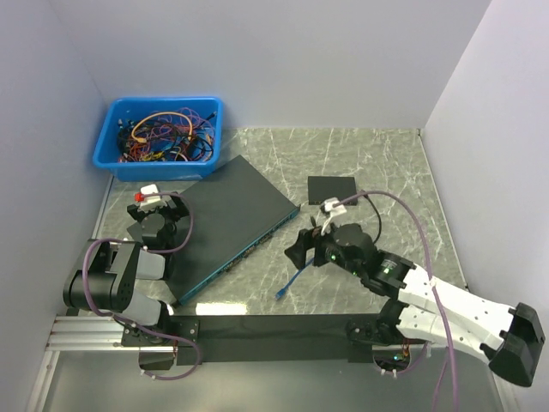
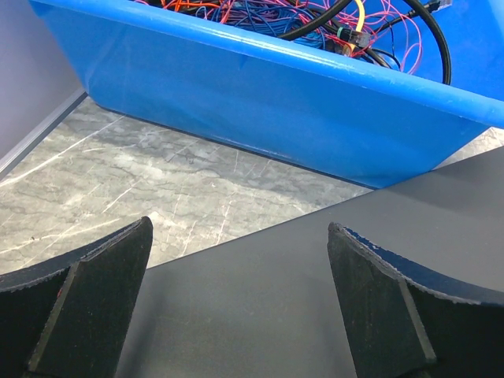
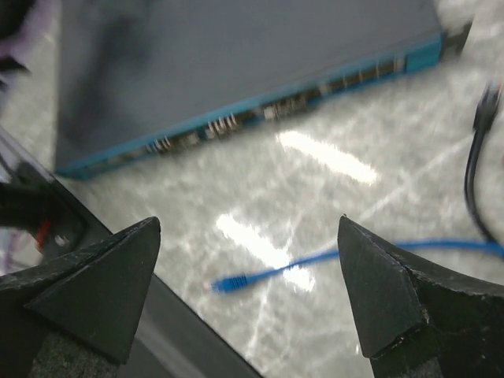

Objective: Insert the plug into the switch port

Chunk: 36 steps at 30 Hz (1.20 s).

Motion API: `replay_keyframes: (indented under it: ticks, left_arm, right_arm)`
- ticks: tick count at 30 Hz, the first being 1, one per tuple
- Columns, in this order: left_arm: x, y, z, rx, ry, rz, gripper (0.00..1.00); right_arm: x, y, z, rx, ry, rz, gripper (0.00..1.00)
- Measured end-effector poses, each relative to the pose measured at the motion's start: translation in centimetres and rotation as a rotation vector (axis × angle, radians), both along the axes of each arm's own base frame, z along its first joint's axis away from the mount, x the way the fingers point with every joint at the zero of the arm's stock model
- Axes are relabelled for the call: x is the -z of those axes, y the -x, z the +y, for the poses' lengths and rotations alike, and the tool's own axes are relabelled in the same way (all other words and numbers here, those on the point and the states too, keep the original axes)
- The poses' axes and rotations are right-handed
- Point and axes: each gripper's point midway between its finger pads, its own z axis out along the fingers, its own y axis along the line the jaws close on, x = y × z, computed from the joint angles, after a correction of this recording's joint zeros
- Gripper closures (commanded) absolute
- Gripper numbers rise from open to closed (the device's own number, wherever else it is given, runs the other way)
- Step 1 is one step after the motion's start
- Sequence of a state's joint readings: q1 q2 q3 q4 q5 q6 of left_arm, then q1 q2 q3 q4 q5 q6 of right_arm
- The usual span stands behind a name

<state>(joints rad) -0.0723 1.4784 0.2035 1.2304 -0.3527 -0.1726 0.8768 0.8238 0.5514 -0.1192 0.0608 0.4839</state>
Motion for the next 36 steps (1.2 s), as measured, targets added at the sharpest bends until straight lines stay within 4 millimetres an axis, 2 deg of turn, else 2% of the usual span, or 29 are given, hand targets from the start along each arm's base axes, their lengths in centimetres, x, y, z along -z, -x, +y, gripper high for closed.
replay_keyframes:
  ticks: [5, 11, 15, 20, 27, 29, 31, 34, 36]
  left_arm:
    - [0.0, 0.0, 0.0, 0.0, 0.0, 0.0, 0.01]
    - [0.0, 0.0, 0.0, 0.0, 0.0, 0.0, 0.01]
    - [0.0, 0.0, 0.0, 0.0, 0.0, 0.0, 0.01]
    - [-0.1, -0.2, 0.1, 0.011, 0.003, -0.003, 0.01]
    - [-0.4, -0.1, 0.5, -0.006, 0.009, 0.008, 0.01]
    - [-1.4, -0.7, 0.3, -0.005, 0.012, 0.027, 0.01]
    - [-4.0, -1.8, -0.2, 0.001, 0.035, 0.011, 0.01]
    - [-9.7, -3.4, -1.0, 0.016, 0.094, -0.026, 0.01]
    - [-13.4, -3.3, -1.7, 0.049, 0.122, -0.076, 0.01]
  right_arm:
    - [3.2, 2.8, 0.6, -0.025, 0.12, 0.067, 0.01]
    - [5.1, 5.8, 2.0, -0.09, 0.189, 0.097, 0.01]
    - [5.1, 7.3, 2.7, -0.127, 0.201, 0.078, 0.0]
    - [4.8, 7.7, 3.0, -0.128, 0.192, 0.057, 0.0]
    - [2.5, 8.7, 2.7, -0.118, 0.098, -0.01, 0.0]
    - [1.7, 8.6, 2.3, -0.1, 0.07, -0.03, 0.0]
    - [1.1, 8.3, 2.1, -0.081, 0.058, -0.05, 0.0]
    - [1.3, 7.7, 1.8, -0.052, 0.081, -0.07, 0.0]
    - [1.9, 7.6, 1.8, -0.044, 0.11, -0.074, 0.0]
